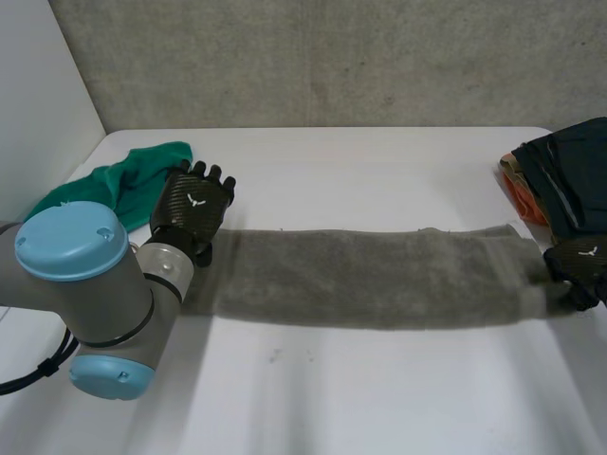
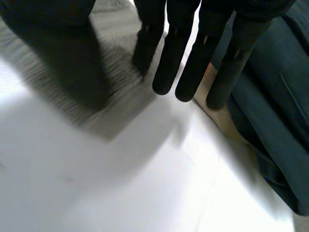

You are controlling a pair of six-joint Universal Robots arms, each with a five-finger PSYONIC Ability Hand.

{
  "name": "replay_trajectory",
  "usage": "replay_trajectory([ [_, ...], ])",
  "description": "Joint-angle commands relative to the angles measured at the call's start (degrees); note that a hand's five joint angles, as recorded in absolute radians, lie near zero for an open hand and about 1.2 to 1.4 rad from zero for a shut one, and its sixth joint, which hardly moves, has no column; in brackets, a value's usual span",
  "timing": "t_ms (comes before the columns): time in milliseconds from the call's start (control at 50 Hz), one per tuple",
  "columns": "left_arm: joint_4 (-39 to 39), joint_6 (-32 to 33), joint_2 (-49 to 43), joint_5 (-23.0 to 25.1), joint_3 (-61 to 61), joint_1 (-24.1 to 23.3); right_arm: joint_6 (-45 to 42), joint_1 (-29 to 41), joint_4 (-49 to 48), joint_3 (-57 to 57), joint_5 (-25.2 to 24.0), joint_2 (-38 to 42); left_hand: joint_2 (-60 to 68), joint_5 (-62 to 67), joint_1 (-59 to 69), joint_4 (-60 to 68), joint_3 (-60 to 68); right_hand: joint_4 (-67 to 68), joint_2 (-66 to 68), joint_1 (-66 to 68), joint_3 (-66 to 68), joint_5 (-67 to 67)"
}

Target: Fold the laundry.

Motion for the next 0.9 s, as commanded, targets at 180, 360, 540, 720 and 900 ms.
replay_trajectory([
  [180,-0.1,-0.1,4.0,0.0,-2.0,0.3,-15.6,-11.2,-8.6,-2.0,10.8,-2.3,-1.2,-1.4,-0.1,-0.9,-1.5,28.1,27.9,27.8,28.2,28.8],
  [360,-0.1,-0.3,6.0,-0.1,-3.2,1.1,-9.1,6.7,-11.9,-2.0,9.7,-9.4,-1.2,-1.4,-0.1,-0.9,-1.5,28.1,27.9,27.8,28.2,28.8],
  [540,-0.1,-0.3,8.1,-0.1,-4.4,0.9,-2.9,33.5,-25.8,-1.0,2.2,-8.8,-1.2,-1.4,-0.1,-0.9,-1.5,28.1,27.9,27.8,28.2,28.8],
  [720,-0.1,-0.3,8.0,-0.2,-4.8,0.2,-8.3,49.7,-28.7,-2.0,-6.6,6.7,-1.2,-1.4,-0.1,-0.9,-1.5,28.1,27.9,27.8,28.2,28.8],
  [900,0.0,-0.3,7.3,-0.1,-3.8,-2.4,-3.7,47.6,-25.0,1.8,-2.1,3.3,-1.3,-1.6,-0.3,-1.1,-1.6,-41.9,-42.1,-42.2,-41.8,-41.2],
])
